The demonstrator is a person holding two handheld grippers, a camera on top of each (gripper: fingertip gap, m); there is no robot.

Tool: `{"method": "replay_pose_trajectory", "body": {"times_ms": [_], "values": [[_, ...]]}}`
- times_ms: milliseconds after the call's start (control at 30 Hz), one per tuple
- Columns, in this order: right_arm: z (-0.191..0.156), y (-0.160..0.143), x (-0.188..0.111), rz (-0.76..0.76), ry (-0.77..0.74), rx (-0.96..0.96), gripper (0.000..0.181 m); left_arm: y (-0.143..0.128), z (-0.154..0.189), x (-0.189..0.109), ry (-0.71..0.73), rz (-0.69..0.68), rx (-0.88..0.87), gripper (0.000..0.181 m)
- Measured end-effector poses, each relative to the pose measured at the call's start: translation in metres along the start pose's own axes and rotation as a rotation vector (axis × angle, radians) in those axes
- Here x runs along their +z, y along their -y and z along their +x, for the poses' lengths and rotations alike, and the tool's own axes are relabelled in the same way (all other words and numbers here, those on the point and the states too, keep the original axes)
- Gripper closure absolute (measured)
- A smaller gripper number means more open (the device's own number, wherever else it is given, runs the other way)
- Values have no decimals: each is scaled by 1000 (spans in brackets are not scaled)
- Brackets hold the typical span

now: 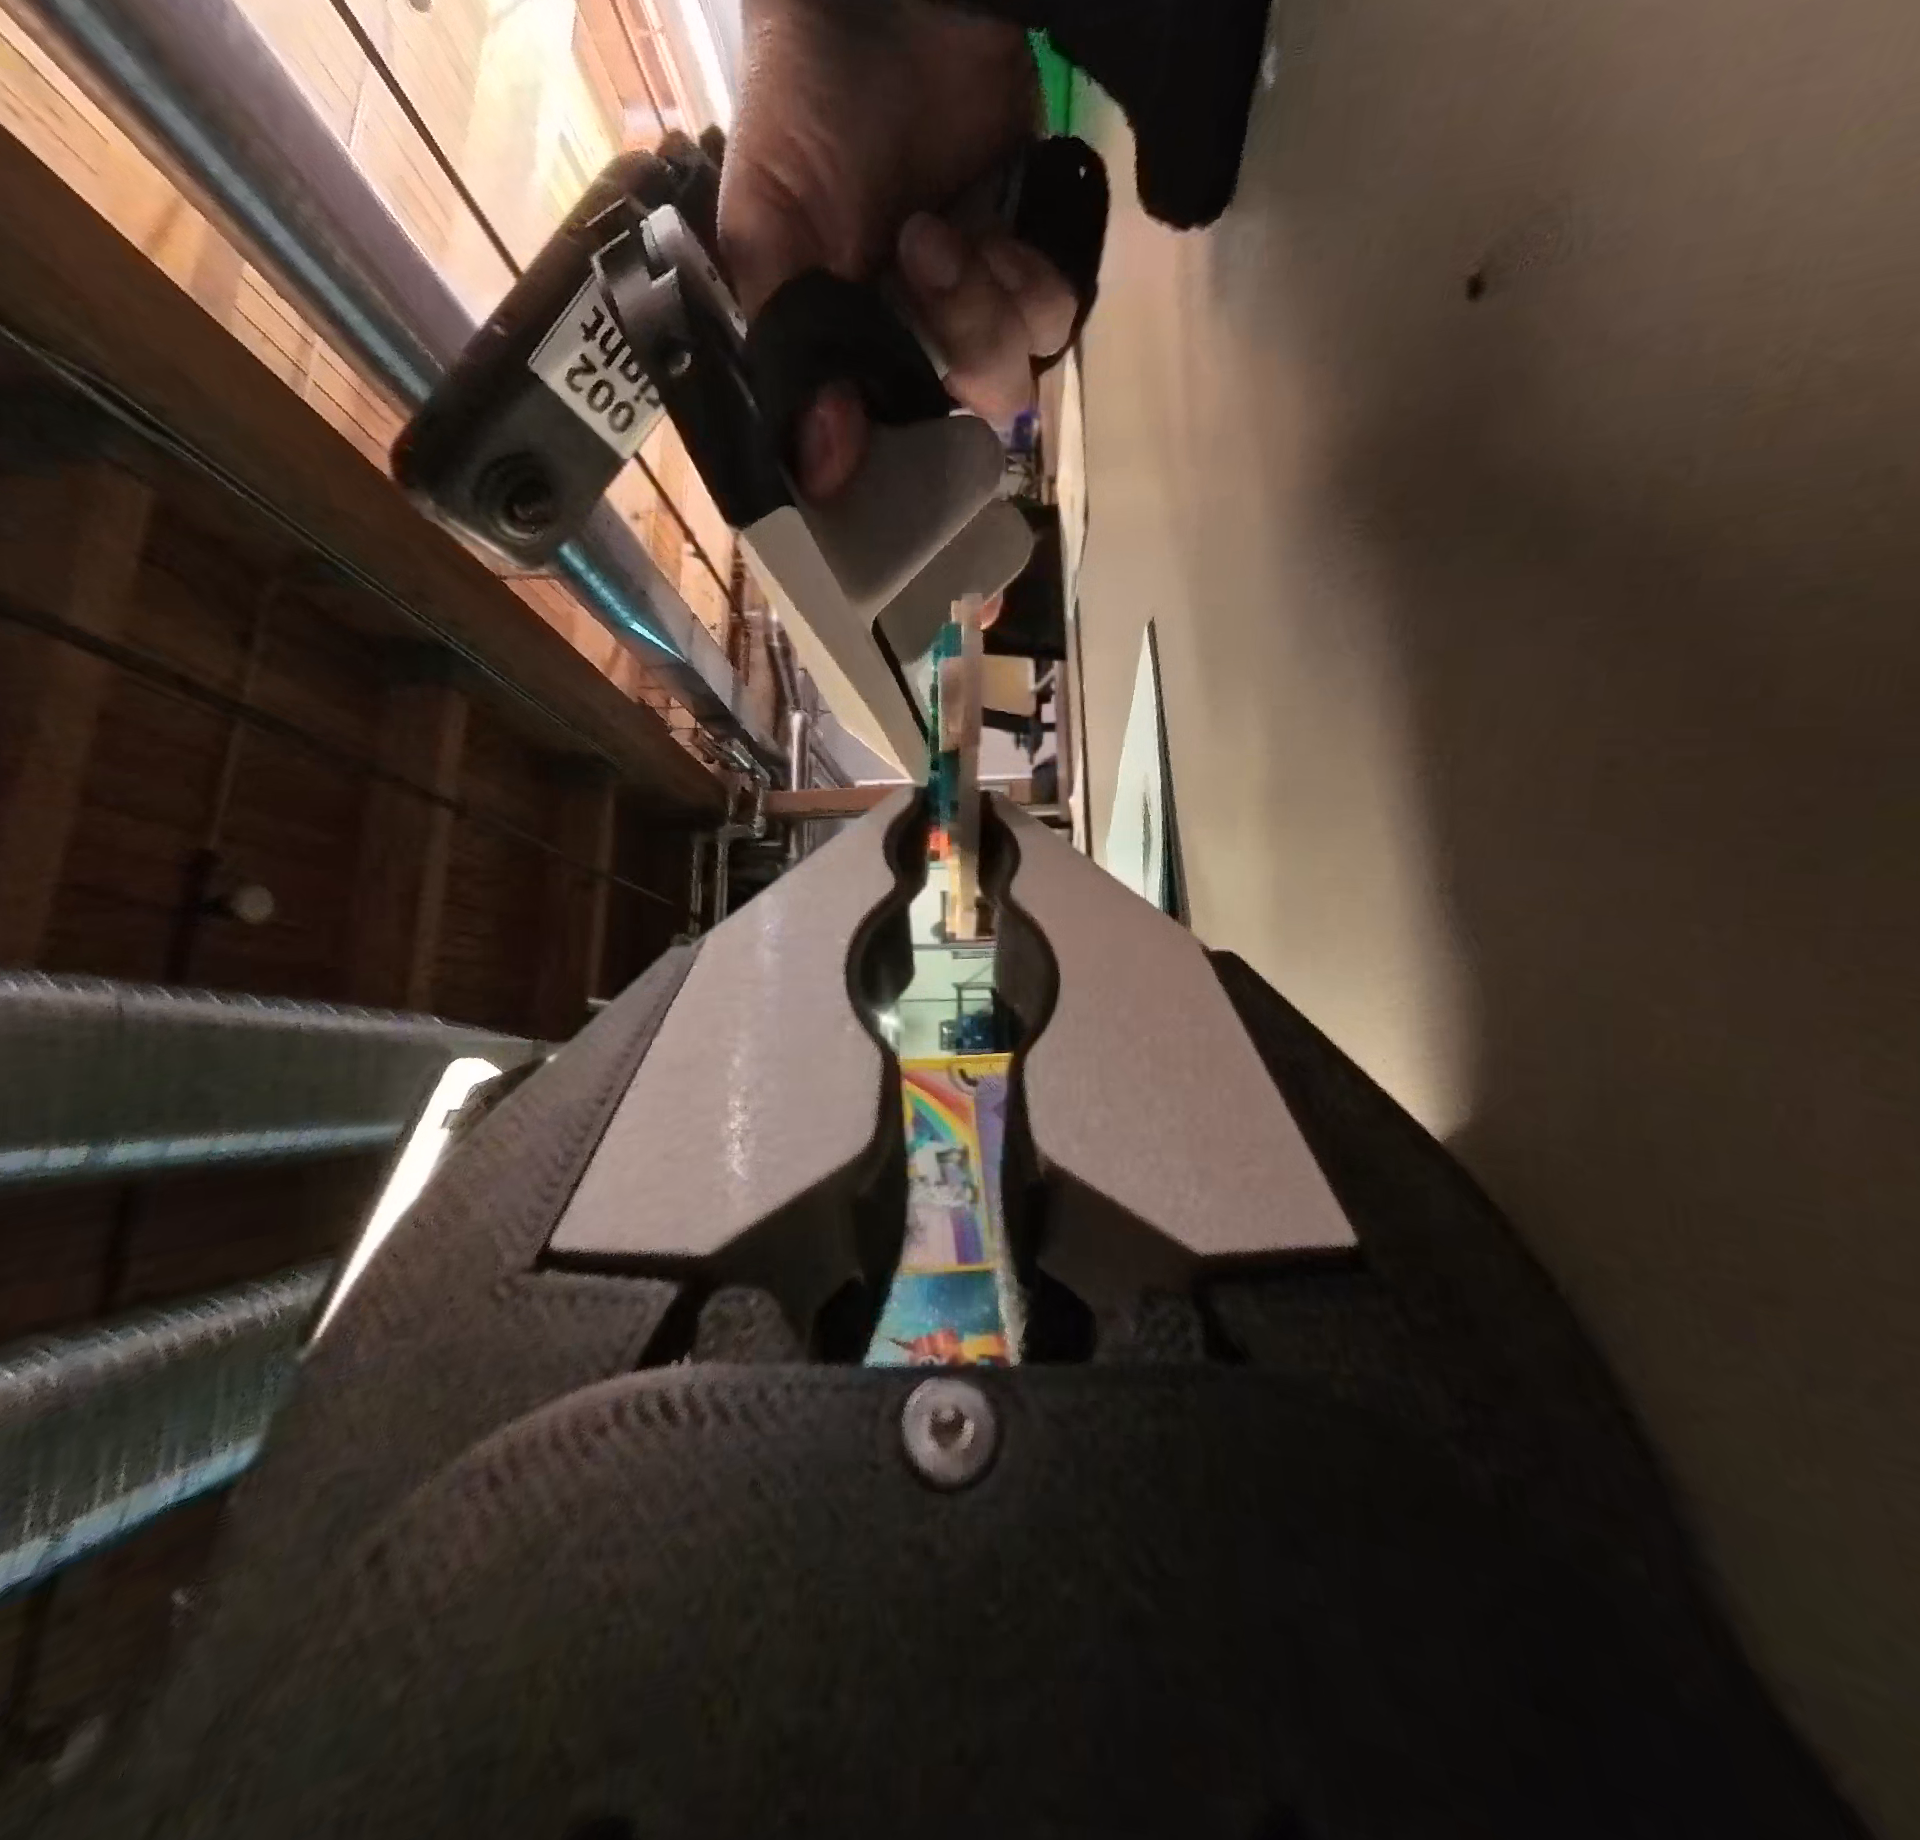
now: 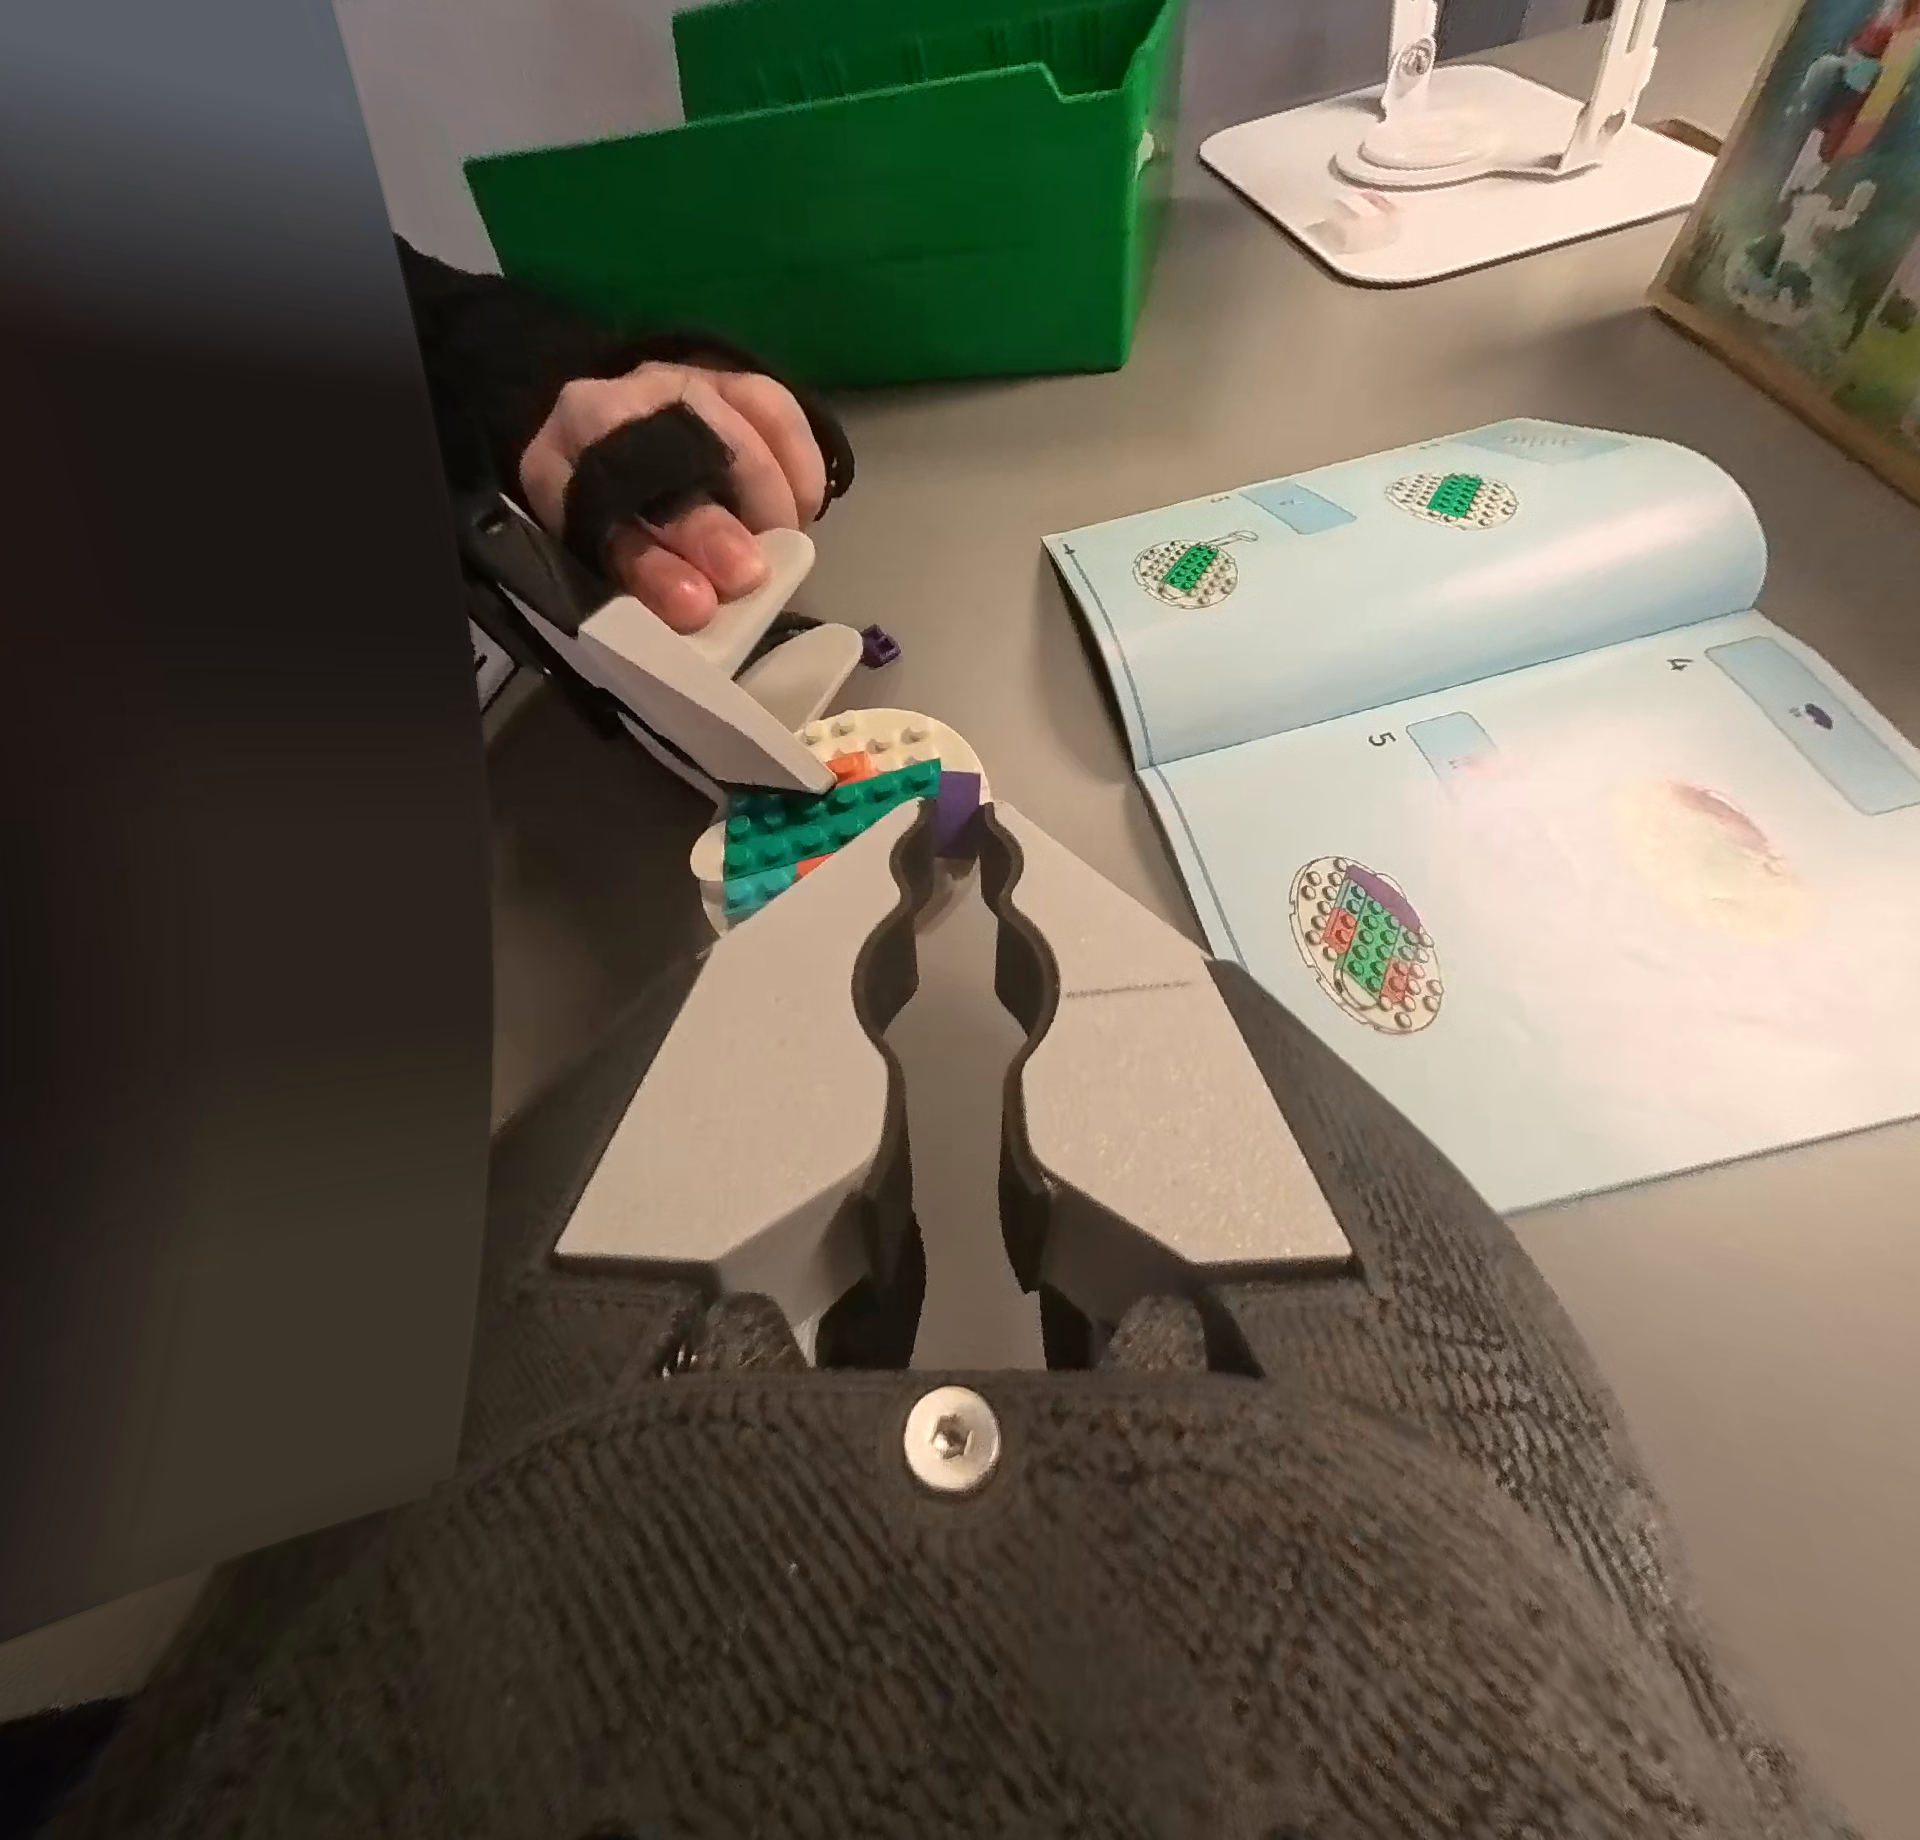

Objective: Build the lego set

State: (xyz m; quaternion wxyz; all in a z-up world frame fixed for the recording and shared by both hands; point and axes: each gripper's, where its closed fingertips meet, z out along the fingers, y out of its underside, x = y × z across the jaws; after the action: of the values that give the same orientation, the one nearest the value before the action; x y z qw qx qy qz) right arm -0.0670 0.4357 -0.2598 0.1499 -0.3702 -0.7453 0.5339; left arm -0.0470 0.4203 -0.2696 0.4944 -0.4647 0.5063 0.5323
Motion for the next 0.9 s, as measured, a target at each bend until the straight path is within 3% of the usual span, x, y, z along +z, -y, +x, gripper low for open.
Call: {"method": "replay_pose_trajectory", "body": {"times_ms": [733, 900], "values": [[-9, 6, -6, -54, -82, -168, 168, 8, -8, -4, 63, 43, 49, 174], [-5, 18, -18, 12, -145, -234, 136, 4, -9, -4, 45, 33, -4, 174]]}}
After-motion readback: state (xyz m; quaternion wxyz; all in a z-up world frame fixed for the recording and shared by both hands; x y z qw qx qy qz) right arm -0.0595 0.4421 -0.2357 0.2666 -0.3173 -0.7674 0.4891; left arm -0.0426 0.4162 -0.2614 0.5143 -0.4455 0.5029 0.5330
